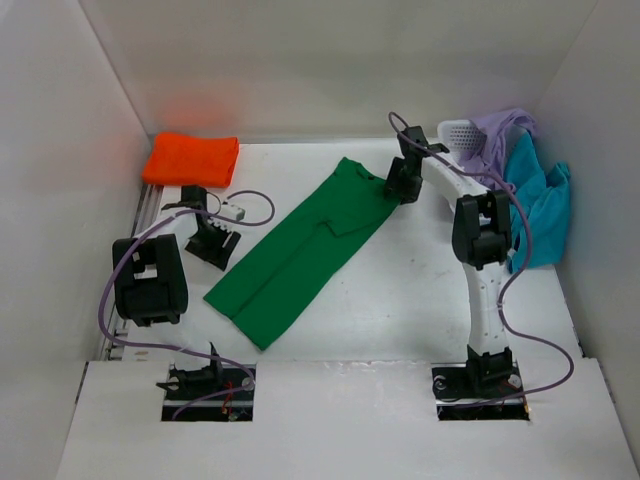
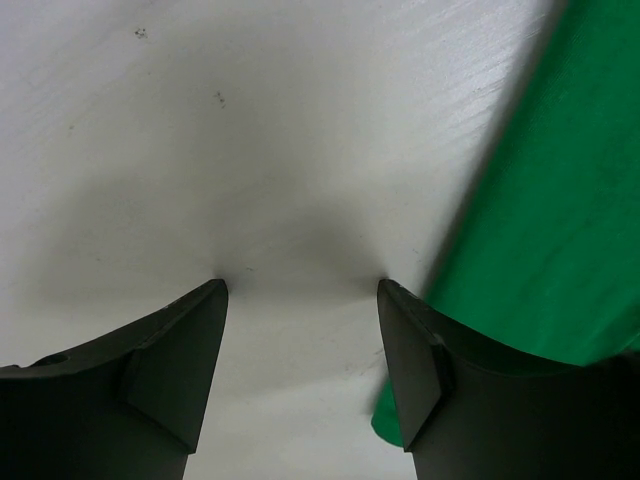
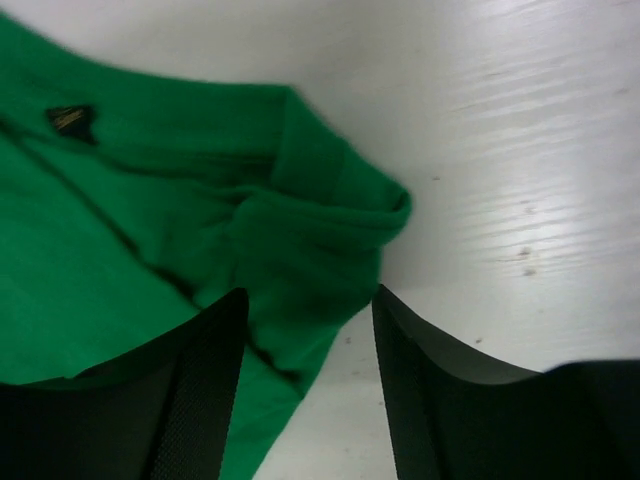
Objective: Fold and stack the t-shirts
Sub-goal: Rotate the tshirt 80 degrees
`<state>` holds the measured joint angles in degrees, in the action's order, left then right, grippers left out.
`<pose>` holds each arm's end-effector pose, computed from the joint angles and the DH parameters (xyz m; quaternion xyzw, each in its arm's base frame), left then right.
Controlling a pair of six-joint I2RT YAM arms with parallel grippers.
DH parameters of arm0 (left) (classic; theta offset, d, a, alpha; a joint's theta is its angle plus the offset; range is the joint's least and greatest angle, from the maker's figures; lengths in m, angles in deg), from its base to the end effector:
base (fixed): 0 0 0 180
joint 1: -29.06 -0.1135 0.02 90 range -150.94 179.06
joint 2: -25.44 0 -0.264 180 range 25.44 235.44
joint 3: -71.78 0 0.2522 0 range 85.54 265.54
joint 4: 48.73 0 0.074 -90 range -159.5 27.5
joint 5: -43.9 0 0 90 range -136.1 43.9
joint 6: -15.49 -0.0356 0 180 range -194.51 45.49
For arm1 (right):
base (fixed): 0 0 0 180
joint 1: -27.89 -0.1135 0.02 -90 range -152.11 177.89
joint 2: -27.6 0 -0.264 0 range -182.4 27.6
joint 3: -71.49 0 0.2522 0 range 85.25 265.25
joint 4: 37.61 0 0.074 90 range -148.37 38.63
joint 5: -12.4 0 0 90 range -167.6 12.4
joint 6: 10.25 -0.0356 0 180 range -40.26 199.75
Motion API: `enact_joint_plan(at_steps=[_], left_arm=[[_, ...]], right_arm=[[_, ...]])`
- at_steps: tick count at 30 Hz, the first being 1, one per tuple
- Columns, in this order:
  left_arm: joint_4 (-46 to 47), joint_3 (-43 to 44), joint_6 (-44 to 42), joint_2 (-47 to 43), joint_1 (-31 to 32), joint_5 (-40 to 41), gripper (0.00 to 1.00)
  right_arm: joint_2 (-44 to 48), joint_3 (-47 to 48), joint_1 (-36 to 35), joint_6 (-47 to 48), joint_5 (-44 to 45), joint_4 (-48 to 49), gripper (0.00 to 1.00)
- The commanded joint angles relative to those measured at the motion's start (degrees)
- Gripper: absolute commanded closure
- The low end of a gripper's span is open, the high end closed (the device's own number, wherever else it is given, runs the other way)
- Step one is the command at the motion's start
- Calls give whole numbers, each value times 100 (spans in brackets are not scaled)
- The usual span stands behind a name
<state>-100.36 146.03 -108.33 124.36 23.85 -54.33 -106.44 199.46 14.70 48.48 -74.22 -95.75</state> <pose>0.3151 0.0236 0.1629 0.2530 0.9575 -0.0274 0.1359 0.4892 0.1125 0.1780 0.1596 0.9612 0.0578 0.2174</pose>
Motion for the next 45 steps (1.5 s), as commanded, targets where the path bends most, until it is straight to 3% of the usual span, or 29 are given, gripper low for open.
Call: enact_joint_plan(at_steps=[1, 3, 6, 7, 8, 14, 17, 19, 21, 27, 31, 34, 37, 41, 45], left_arm=[[-1, -46, 157, -118, -2, -231, 40], [-19, -46, 192, -118, 24, -310, 40], [-115, -28, 244, -100, 60, -530, 40], [-177, -20, 271, -83, 77, -626, 40], [-229, -20, 288, -74, 103, -732, 41], [-344, -256, 297, -48, 700, -1400, 42], [-283, -345, 420, 101, 1078, -1506, 42], [-265, -406, 534, 207, 1350, -1681, 43], [-256, -476, 517, 260, 1562, -1787, 43], [-230, -520, 552, 251, 1580, -1867, 44], [-160, -634, 561, 94, 1501, -1735, 45], [-63, -723, 596, -152, 1387, -1700, 45], [51, -732, 666, -425, 1203, -1717, 44], [262, -705, 947, -829, 756, -1691, 44], [236, -661, 1088, -1321, 254, -1691, 42]], right_arm=[[-166, 373, 31, -125, -591, -325, 44], [-289, 504, 84, -134, -820, -395, 54], [-570, 864, 128, -169, -1058, -519, 88], [-675, 1048, 128, -169, -1067, -545, 97], [-807, 1294, 120, -178, -1032, -545, 100], [-2063, 4052, 102, -511, -663, 24, 100], [-2188, 4277, 102, -819, -812, 1034, 78], [-1926, 3865, 85, -811, -1031, 1483, 57], [-1374, 3155, 67, -575, -1023, 1538, 50], [1657, -938, -187, -152, -163, 2090, 43], [3591, -3734, -968, -528, 215, 2609, 41], [4340, -5142, -1820, -1283, 155, 2680, 39], [4684, -5918, -2743, -2135, 181, 2698, 39], [4729, -6227, -3816, -2910, 207, 2926, 40], [4632, -6305, -4266, -3069, 207, 3005, 39]])
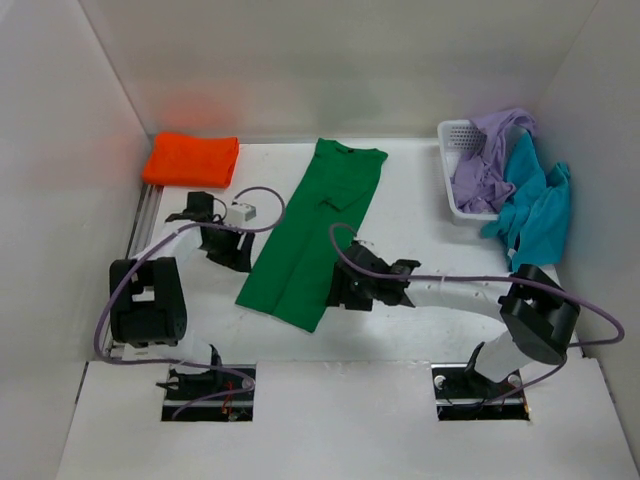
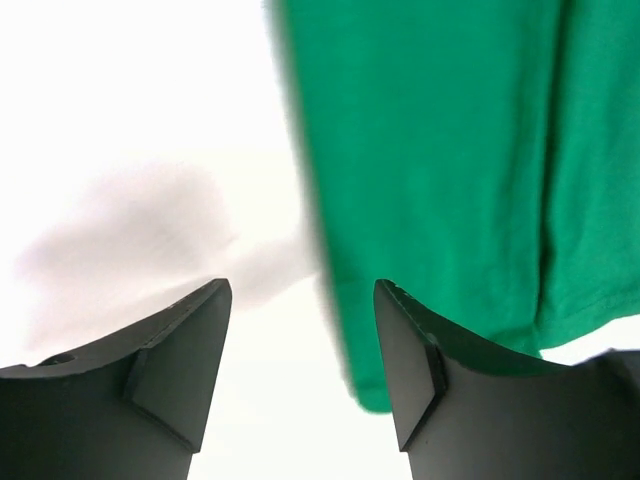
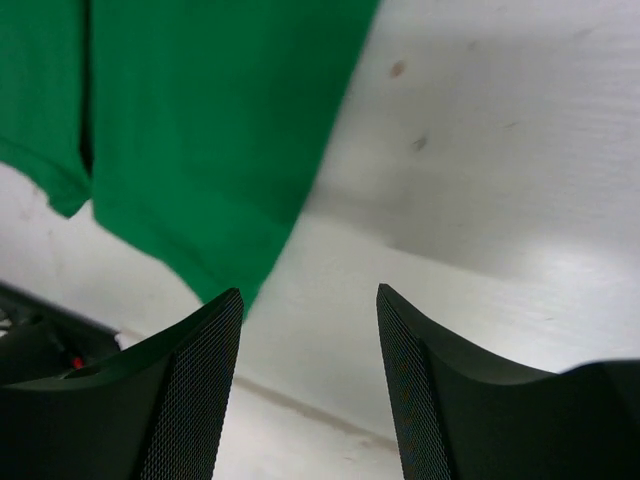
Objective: Fold and stack the t-shirts
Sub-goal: Rotate the tshirt 80 degrees
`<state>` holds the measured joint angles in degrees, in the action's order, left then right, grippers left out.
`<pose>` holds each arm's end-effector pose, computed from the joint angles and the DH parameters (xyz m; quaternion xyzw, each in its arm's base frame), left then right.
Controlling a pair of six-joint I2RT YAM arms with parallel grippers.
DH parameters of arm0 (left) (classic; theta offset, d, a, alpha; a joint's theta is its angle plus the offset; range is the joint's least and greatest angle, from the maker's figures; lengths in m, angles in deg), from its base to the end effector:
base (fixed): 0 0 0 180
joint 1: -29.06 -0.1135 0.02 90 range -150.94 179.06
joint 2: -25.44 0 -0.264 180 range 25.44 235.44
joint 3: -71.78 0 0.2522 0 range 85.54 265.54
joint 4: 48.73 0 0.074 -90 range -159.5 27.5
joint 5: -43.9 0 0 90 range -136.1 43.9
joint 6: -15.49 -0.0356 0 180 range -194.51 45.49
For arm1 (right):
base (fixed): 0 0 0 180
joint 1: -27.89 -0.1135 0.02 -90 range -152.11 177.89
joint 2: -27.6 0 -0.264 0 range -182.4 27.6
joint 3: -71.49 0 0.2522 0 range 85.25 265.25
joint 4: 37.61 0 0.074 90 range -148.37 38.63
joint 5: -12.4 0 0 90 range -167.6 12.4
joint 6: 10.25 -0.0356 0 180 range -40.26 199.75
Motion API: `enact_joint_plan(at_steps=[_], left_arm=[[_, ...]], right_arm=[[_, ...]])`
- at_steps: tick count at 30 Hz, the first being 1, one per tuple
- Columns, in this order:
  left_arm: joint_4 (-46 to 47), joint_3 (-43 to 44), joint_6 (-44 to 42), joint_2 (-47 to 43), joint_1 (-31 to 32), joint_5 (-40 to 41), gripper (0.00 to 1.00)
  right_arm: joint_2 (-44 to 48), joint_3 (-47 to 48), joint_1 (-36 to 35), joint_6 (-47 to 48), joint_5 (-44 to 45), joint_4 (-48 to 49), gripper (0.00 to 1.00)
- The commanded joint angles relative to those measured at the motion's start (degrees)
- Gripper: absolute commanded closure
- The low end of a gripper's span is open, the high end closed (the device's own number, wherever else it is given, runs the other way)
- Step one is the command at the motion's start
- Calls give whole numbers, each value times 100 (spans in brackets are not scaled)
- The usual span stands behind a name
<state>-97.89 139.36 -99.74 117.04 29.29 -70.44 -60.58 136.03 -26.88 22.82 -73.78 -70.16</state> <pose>0.2885 -0.0158 0.1729 0.2432 0.9365 -0.1727 0.1847 0.1771 0.2466 0.1852 0.0277 0.9559 0.2226 0.1895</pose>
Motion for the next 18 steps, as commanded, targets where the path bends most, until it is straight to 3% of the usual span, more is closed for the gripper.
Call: enact_joint_plan(at_steps=[1, 6, 13, 18], left_arm=[[24, -3, 282, -738, -439, -80, 41], [156, -301, 414, -1327, -1090, -246, 39], [270, -812, 616, -2311, -1644, -756, 38], [200, -786, 695, -2751, -1847, -801, 37]], right_arm=[[55, -85, -118, -565, 146, 507, 39], [-234, -534, -179, -1188, -214, 1254, 42], [-849, -473, -1031, -2515, -162, 1816, 44], [-999, -639, -1076, -2849, -39, 2001, 55]])
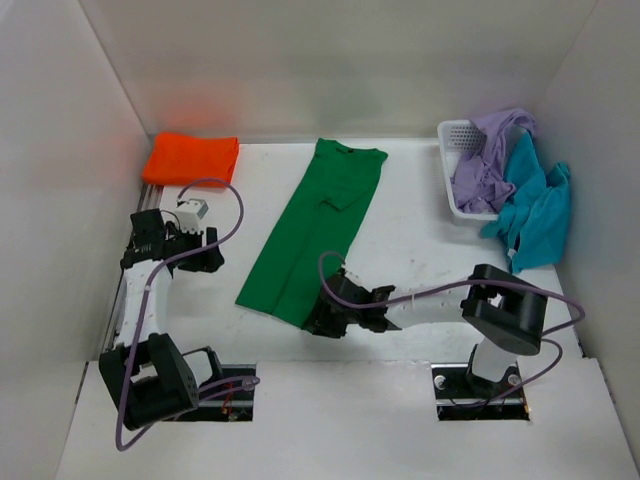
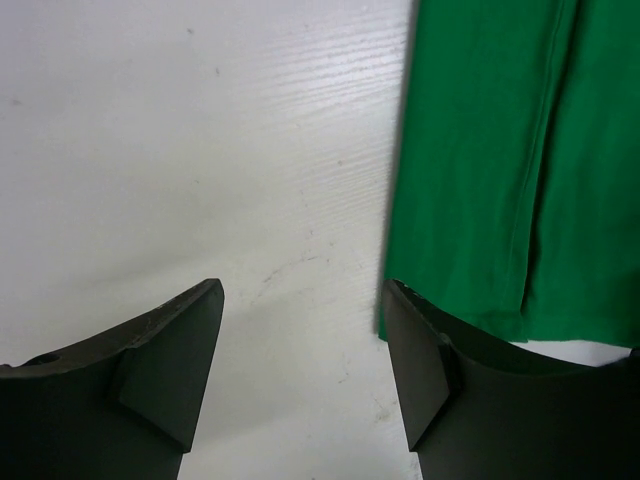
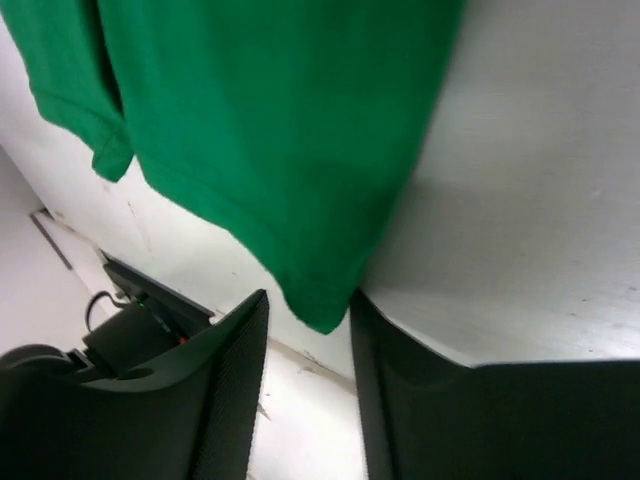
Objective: Fold and stack the t-shirts
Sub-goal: Rotate the tshirt 80 degrees
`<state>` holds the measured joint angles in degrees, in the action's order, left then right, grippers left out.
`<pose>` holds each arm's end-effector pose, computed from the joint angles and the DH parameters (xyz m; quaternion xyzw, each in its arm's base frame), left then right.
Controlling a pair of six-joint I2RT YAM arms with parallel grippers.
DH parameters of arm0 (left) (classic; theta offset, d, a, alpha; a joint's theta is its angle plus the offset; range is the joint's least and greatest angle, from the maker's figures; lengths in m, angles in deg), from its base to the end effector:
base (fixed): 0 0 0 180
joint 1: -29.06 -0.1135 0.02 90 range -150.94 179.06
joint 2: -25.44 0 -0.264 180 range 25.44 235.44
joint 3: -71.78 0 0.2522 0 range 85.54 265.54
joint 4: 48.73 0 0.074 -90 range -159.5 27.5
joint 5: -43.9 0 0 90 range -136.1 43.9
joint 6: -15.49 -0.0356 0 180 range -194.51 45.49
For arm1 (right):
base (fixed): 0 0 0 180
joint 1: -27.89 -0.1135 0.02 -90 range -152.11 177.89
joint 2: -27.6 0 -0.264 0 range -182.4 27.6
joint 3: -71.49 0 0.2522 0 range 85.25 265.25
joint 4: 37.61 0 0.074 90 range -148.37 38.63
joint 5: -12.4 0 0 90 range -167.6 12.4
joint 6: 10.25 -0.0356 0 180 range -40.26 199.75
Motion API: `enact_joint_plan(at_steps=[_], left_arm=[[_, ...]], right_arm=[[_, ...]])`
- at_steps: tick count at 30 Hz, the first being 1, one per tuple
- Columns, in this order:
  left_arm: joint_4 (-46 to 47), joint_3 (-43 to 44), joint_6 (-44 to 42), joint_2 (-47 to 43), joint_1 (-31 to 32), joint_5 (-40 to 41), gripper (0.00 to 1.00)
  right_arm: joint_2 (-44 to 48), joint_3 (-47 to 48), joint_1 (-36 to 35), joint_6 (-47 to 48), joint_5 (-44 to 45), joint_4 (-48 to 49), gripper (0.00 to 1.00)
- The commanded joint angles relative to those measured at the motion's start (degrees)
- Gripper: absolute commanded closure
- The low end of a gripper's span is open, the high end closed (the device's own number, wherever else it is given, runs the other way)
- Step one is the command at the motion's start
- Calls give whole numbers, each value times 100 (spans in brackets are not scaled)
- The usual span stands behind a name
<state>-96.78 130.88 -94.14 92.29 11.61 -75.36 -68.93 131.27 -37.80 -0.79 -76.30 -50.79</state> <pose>0.2200 0.0509 0.2353 0.0918 0.9232 -0.1384 0.3465 0.1336 0.2937 0.1410 0.1253 0.9310 0.3247 0.1097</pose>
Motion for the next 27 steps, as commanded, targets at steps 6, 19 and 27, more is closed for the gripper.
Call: enact_joint_plan(at_steps=[6, 19, 27], left_arm=[[-158, 203, 171, -567, 70, -239, 37], [-825, -16, -3500, -1639, 4611, 2221, 36], [-1547, -1175, -4839, -1912, 7108, 2705, 40]], right_arm=[[81, -672, 43, -648, 432, 232, 95], [1856, -2272, -229, -507, 327, -347, 100], [3077, -2931, -396, -367, 204, -910, 100]])
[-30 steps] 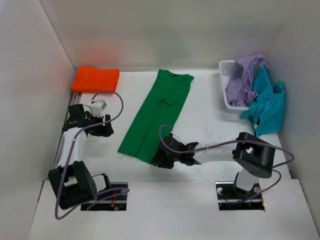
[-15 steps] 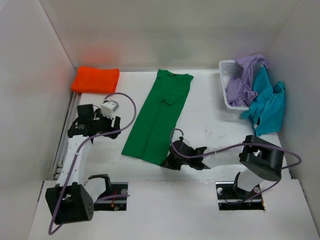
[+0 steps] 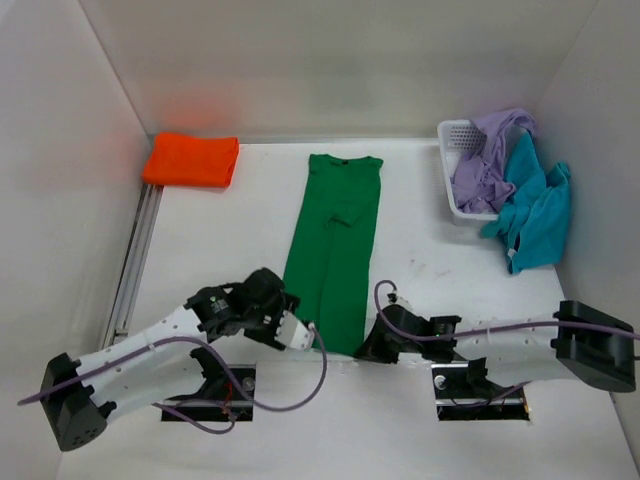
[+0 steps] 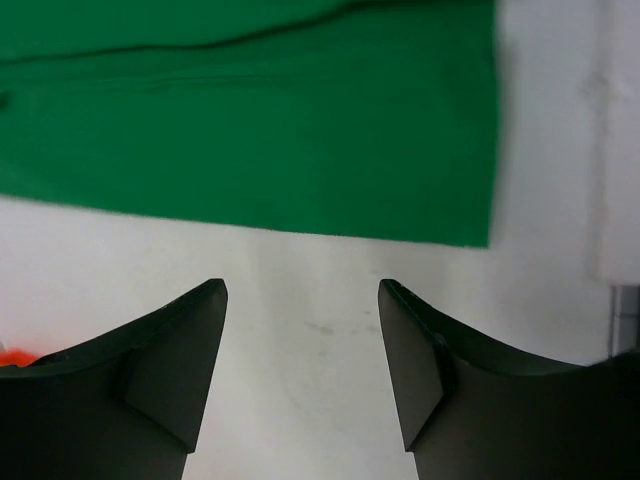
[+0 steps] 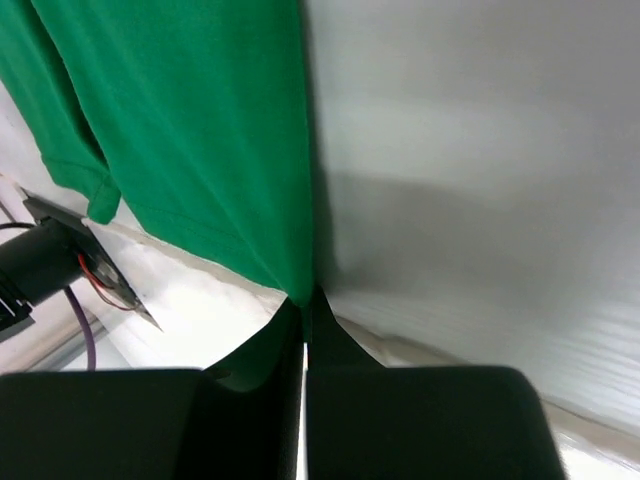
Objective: Fold and stack the t-shirts
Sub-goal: Rotate the tshirt 80 degrees, then grab the bottom of the folded rectangular tshirt with both arms
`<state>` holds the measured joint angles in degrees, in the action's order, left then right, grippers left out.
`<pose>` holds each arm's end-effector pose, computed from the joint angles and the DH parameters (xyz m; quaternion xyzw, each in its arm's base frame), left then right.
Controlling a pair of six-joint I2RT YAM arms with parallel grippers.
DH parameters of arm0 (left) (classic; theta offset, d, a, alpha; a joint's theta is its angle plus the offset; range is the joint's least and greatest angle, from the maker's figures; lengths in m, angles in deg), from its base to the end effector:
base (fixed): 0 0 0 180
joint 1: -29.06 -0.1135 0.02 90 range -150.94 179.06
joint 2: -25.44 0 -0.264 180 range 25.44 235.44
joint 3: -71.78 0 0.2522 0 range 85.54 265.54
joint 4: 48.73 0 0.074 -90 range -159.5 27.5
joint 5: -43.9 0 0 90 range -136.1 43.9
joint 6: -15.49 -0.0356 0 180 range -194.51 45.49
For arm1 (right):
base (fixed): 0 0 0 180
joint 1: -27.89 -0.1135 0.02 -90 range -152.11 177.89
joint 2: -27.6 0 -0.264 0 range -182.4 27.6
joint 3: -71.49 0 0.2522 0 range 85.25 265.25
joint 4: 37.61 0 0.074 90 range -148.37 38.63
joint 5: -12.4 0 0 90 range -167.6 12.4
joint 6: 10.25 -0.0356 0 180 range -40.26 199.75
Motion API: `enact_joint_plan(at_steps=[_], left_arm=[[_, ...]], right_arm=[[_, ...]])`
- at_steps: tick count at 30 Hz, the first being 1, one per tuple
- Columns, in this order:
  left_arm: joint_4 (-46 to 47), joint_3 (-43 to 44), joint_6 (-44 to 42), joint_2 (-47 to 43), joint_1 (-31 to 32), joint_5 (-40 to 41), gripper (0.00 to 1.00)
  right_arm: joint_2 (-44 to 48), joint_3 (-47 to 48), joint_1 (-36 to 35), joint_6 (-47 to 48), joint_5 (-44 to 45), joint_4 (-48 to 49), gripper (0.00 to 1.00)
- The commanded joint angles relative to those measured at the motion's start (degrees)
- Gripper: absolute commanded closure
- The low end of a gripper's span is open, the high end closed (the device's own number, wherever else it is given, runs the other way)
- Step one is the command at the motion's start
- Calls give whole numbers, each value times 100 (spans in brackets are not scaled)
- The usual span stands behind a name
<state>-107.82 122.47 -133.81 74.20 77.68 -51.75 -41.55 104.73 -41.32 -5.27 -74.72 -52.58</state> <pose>0.1014 -0.1204 0.2286 0.7829 0.5524 -0.0208 0.2855 0.0725 0.1858 0.1273 0.1379 0.9319 0.3210 0.0977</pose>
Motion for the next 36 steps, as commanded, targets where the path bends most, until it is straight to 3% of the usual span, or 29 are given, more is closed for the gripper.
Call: enact_joint_plan(at_steps=[1, 2, 5, 6, 11, 20, 23, 27, 32, 36], left_arm=[[-425, -466, -933, -155, 738, 354, 39], [-399, -589, -977, -199, 941, 354, 39], [-276, -827, -1083, -217, 1311, 266, 39], [-154, -888, -1109, -165, 1382, 223, 39], [576, -959, -1100, 432, 1435, 12, 39], [568, -1039, -1118, 1163, 1461, -278, 54], [603, -951, -1092, 1312, 1444, -340, 66], [638, -837, -969, 1505, 1356, -358, 82], [577, -591, -697, 1444, 1295, -428, 91], [270, -100, -520, 1295, 927, -551, 93]], right_arm=[[453, -348, -18, 116, 38, -749, 99], [628, -436, 0, 221, 3, -731, 95], [1095, -524, 149, 660, -172, -556, 68], [1244, -551, 236, 748, -251, -521, 64], [1755, -630, 606, 864, -428, -643, 58], [1167, -402, 720, 925, -507, -565, 56], [1044, -367, 729, 943, -586, -415, 59], [666, -261, 712, 978, -876, -284, 72], [279, -24, 720, 1092, -990, -20, 97], [340, 318, 992, 1381, -1026, -177, 100]])
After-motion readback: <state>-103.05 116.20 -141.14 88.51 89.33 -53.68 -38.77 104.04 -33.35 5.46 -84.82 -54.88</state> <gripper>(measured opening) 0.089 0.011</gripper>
